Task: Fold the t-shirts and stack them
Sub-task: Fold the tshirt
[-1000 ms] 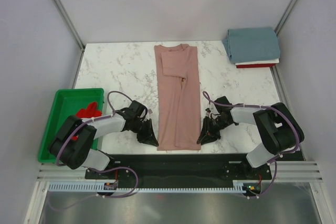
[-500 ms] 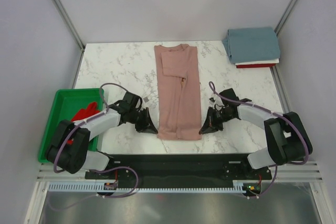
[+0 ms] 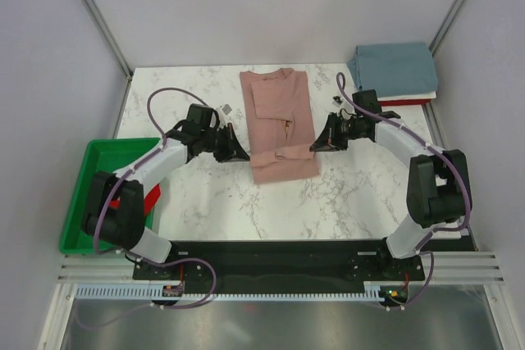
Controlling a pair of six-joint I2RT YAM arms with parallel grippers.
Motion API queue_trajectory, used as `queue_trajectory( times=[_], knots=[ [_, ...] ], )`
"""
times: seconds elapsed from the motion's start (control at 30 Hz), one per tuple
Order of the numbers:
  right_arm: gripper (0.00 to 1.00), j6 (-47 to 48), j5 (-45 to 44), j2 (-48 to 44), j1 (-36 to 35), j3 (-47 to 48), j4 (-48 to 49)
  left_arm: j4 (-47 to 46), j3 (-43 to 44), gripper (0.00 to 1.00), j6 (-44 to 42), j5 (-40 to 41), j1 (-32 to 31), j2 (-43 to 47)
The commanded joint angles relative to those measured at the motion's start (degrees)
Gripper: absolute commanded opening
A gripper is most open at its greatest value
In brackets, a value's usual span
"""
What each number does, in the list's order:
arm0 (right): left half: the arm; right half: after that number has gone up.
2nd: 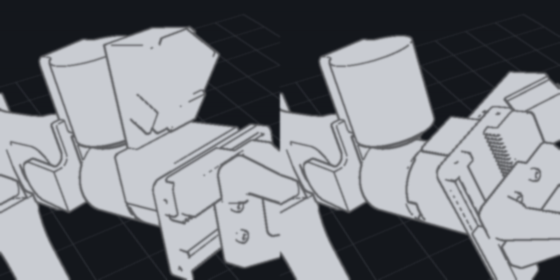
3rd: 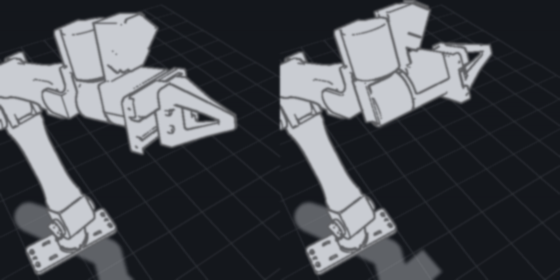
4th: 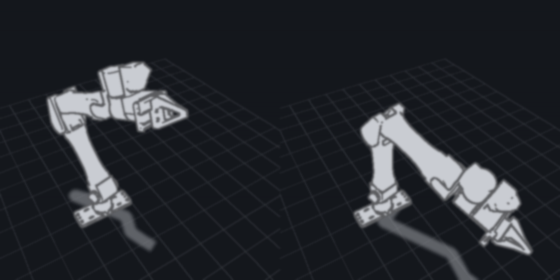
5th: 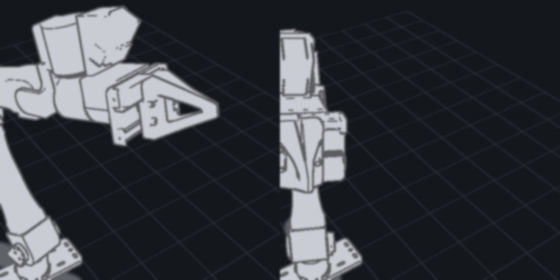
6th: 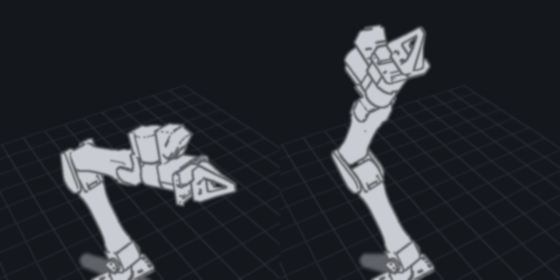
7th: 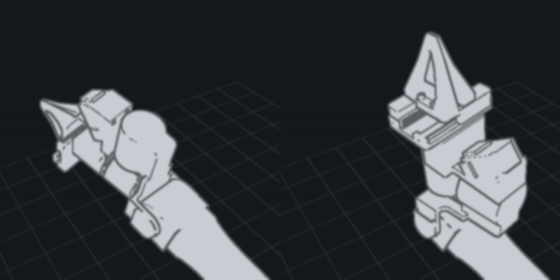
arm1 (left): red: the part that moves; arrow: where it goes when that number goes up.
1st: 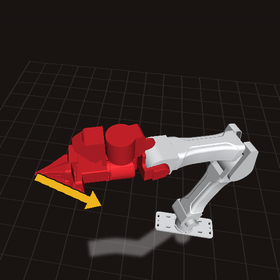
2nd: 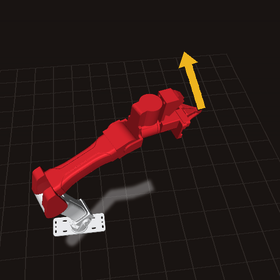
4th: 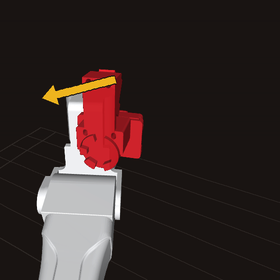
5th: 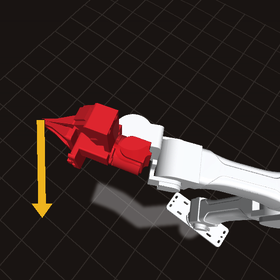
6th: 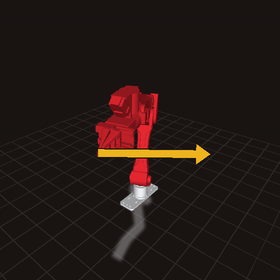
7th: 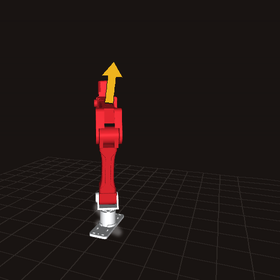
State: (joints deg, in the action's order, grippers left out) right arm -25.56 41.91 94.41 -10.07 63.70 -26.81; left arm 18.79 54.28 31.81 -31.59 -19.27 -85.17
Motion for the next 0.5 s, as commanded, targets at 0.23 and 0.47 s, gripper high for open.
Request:
queue_trajectory(
  times=[0.23,0.47],
  knots=[
    [0.00,3.6,-1.3,15.4,2.2,15.5,2.5,-3.5,16.5,0.02,-7.5,1.0,0.9,-15.6],
    [0.00,4.2,-1.7,24.8,2.2,25.1,3.0,-3.3,24.5,0.02,-10.3,3.1,1.0,-24.0]
  ],
)
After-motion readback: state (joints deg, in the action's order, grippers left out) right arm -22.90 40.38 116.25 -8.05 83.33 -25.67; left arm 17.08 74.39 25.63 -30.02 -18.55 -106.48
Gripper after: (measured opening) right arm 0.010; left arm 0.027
